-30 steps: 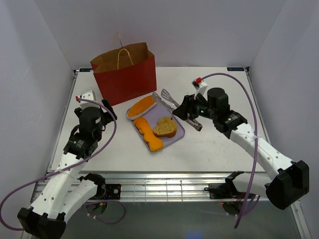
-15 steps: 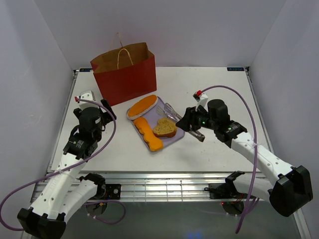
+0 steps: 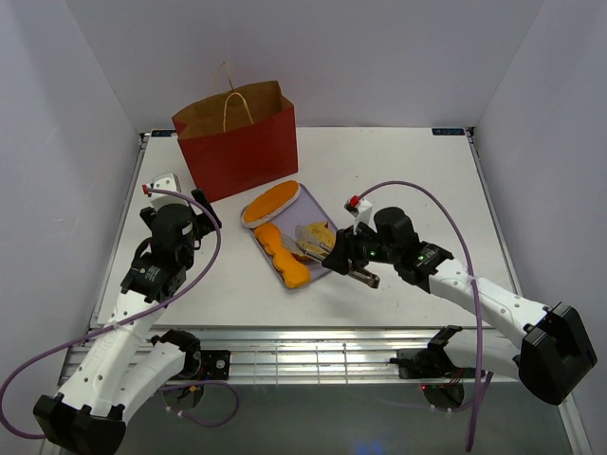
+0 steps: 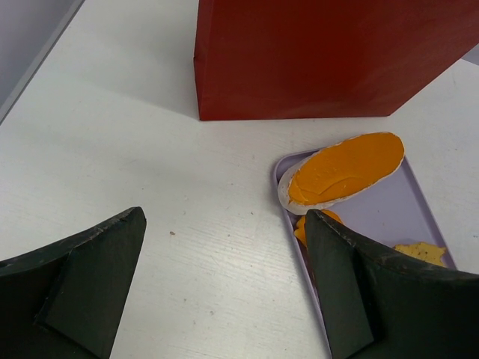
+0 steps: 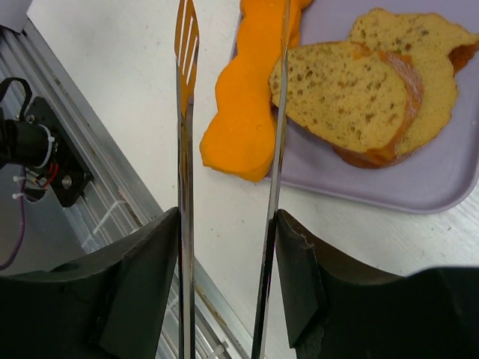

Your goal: Place the fake bread into the paper bag

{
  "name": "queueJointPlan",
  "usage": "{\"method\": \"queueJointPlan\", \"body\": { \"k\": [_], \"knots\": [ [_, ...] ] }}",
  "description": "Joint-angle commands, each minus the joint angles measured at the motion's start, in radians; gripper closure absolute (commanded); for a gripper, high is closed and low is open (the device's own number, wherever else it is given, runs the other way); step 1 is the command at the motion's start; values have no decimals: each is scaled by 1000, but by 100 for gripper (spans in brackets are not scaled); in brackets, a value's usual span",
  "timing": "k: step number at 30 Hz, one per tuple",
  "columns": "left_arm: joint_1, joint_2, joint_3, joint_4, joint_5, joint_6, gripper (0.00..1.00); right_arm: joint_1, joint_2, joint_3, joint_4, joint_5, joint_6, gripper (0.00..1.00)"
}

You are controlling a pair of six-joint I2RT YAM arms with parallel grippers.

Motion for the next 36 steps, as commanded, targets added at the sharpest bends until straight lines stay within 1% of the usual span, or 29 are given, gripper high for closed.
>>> {"method": "queueJointPlan", "body": {
  "k": [1,10,20,36],
  "knots": [
    [9,-16,32,-5,25,-9,2,16,-46,-53,26,42,-13,42],
    [9,-14,32,-5,26,-16,2,35,-122,-113,-12,64,18,42],
    [9,-7,32,-5,35,-18,2,47,-230,-208,16,79,87,43],
    [9,-5,34,-5,51,-18,2,79,-290,-282,8,68,145,45]
  ]
}}
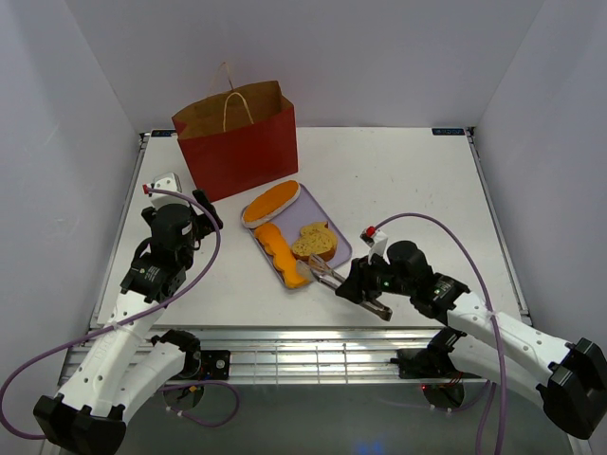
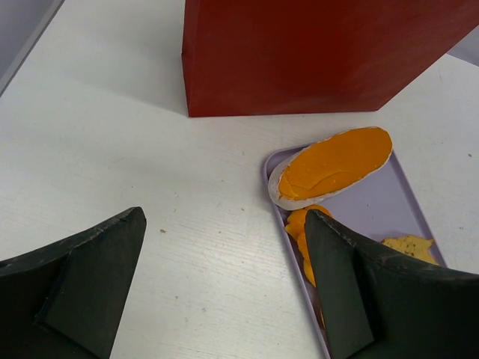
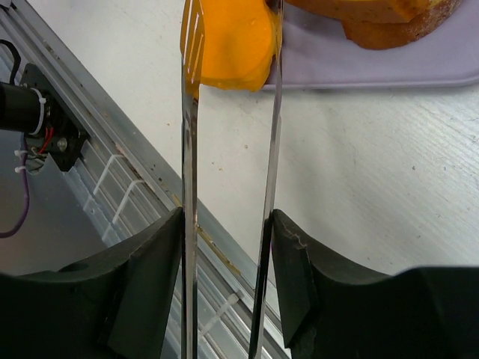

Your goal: Place the fake bread into the paper bag

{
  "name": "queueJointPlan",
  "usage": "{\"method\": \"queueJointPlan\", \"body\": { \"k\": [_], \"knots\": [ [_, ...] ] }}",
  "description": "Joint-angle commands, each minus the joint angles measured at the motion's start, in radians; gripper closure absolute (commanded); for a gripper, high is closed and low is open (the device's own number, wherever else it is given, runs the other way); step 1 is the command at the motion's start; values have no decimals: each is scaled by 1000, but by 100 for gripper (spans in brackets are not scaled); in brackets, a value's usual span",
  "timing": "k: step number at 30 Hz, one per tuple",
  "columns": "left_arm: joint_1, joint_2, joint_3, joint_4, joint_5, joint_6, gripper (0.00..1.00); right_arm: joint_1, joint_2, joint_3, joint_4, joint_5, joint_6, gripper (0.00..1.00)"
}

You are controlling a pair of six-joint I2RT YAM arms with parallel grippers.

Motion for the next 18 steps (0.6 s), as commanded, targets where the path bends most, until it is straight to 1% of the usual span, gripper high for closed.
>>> {"method": "queueJointPlan", "body": {
  "k": [1,7,9,18],
  "knots": [
    [5,-2,32,-5,14,-8,2,10,-16,-6,37,-2,22,45],
    [5,-1,34,-5,15,-7,2,13,15,-41,66,-10,55,45],
    [5,-7,34,-5,15,-7,2,13,24,-49,106,-11,69,45],
    [5,-11,34,-5,14,-8,2,14,66,-58,156,-13,109,46]
  ]
}}
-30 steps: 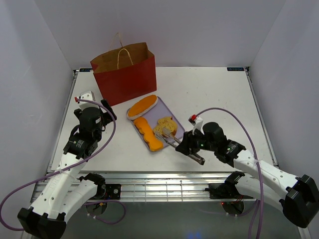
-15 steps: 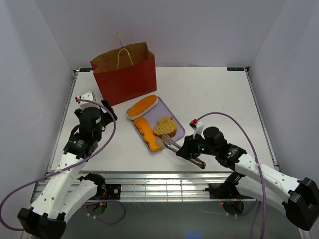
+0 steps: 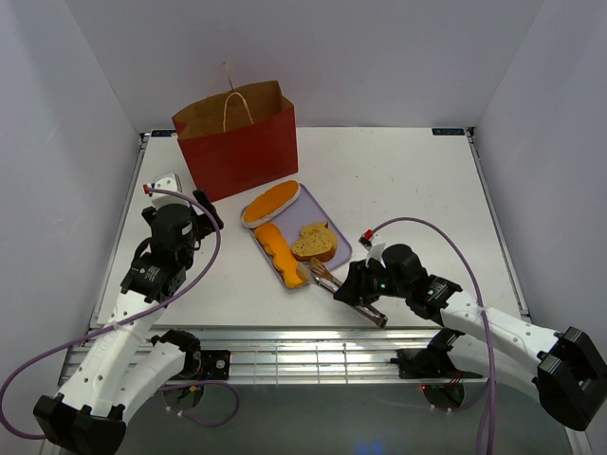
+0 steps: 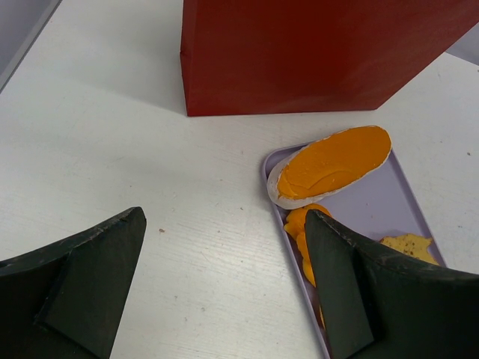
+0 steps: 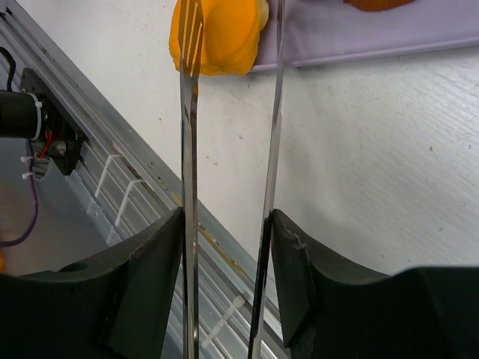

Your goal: Place the fake bread into the paper bag

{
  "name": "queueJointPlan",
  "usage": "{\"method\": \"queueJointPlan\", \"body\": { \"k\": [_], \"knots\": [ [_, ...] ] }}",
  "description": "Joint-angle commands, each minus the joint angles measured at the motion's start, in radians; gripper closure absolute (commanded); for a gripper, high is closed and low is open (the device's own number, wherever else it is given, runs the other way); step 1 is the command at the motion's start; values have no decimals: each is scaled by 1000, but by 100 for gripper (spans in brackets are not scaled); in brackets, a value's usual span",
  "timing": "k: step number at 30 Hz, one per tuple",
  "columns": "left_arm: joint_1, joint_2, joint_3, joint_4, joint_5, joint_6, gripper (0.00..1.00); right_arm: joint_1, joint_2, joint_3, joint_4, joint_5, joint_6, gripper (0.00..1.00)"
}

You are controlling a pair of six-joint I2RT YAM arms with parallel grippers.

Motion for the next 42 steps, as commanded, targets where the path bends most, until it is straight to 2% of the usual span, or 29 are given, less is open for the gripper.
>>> {"method": "queueJointPlan", "body": {
  "k": [1,13,22,36,42],
  "knots": [
    [5,-12,34,-5,8,-8,2,7,19,-10,96,-13,46,46],
    [5,-13,32,-5,10,-11,2,7,70,-19,173,-61,103,52],
    [5,-15,32,-3,6,-11,2,7,91,-18,198,-107,118,64],
    [5,-22,31,-5,-1,-12,2,7,74,43,143,-96,100,82],
    [5,-24,32,-5,-4,-14,2,7,81,105,95,-79,72,83]
  ]
}}
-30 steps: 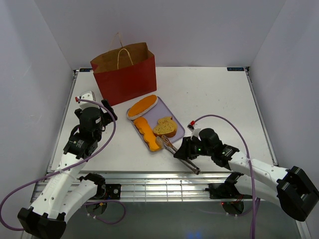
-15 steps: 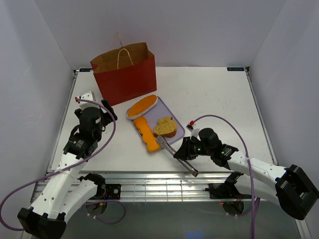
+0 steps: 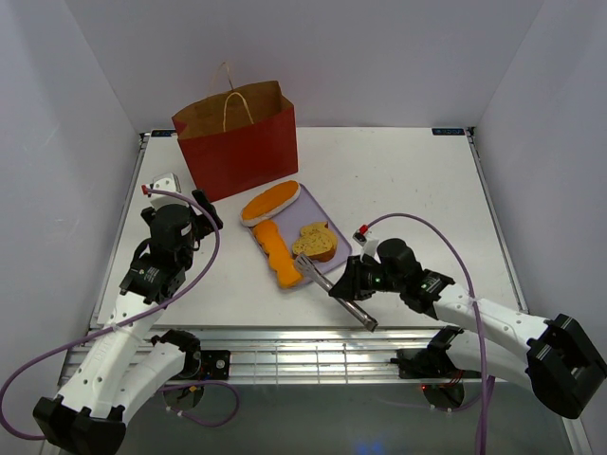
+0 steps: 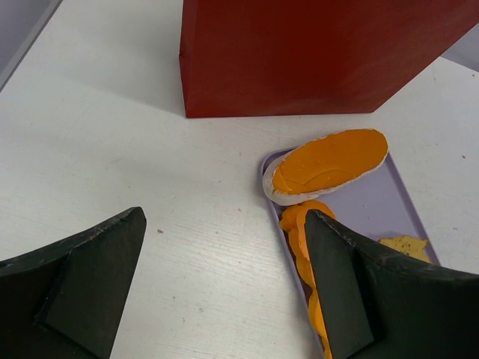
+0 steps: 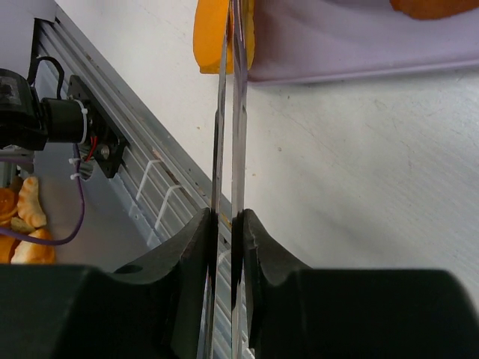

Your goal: Place the fake bread into the paper bag

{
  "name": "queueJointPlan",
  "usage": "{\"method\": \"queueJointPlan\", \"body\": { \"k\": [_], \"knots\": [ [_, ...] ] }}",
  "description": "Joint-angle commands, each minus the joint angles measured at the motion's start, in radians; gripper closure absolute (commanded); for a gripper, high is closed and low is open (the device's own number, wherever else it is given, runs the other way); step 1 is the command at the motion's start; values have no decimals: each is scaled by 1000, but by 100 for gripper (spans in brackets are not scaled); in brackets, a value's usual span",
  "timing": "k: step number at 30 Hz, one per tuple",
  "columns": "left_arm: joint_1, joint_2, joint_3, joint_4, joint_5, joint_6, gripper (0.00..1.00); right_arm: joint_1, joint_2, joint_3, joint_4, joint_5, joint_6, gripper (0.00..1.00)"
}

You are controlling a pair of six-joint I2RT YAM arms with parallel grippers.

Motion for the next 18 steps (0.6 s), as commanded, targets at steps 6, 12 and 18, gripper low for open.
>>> {"method": "queueJointPlan", "body": {
  "k": [6,12,18],
  "knots": [
    [5,-22,29,-5,-9,-7,2,7,2,123,0,5,-42,83],
    [5,-27,31,-5,-10,-10,2,7,18,209,-54,28,-81,87],
    [5,-35,29,-5,-13,-13,2,7,38,309,-120,45,-120,88]
  ]
}}
